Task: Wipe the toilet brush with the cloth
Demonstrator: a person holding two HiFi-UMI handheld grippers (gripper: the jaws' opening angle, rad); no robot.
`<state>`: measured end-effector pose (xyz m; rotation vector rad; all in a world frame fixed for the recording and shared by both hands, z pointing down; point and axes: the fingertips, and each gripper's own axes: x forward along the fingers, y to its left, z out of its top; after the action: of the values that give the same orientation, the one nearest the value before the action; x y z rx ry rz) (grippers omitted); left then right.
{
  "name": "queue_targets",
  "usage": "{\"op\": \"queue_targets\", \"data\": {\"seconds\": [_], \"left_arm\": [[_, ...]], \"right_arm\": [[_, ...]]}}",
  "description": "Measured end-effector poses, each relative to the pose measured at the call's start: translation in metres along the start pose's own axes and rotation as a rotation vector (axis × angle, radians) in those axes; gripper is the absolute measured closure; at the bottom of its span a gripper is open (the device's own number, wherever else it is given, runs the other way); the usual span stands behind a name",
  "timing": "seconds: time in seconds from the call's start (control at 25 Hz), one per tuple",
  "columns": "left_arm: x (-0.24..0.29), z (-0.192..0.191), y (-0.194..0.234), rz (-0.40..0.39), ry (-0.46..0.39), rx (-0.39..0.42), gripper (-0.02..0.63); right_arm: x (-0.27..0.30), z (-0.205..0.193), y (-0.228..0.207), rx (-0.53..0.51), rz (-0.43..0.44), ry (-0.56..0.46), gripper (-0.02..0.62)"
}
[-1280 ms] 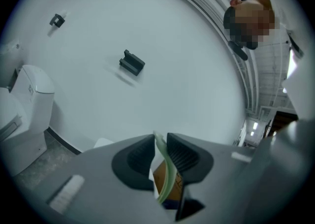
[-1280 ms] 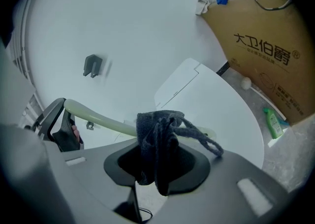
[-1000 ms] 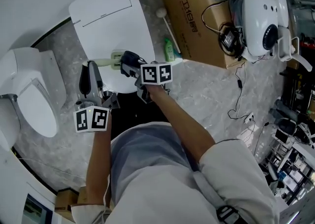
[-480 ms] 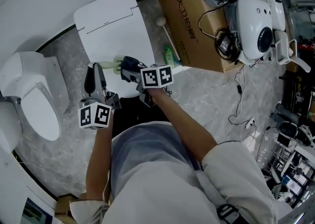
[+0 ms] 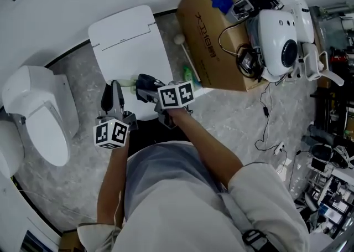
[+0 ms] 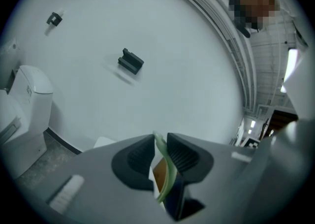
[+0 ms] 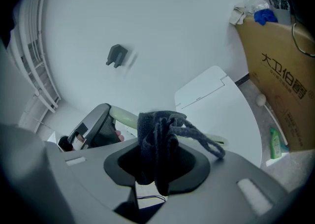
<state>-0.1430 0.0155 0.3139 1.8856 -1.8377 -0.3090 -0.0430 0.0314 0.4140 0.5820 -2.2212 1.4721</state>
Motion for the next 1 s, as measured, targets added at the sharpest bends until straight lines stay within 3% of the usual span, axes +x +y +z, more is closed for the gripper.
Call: {"op": "queue_targets", "data": {"seconds": [0.6, 0.8, 1.0], "left_arm": [[0.006, 0.004, 0.000, -0.030, 0.021, 0.008, 0.606], [0.007, 0.006, 0.000, -0.053, 0.040, 0.045, 0.606], [0.005, 0.005, -0.001, -0.080, 0.056, 0.077, 0.606]], "right_arm": [[-0.011, 0.026, 0.045, -0.093, 0.029, -0.025, 0.486], [-0.014, 0.035, 0.057, -0.162, 0.033, -0.031, 0.486], [-0.019, 0.038, 0.072, -0.155, 0.084, -0.070, 0.486]]}}
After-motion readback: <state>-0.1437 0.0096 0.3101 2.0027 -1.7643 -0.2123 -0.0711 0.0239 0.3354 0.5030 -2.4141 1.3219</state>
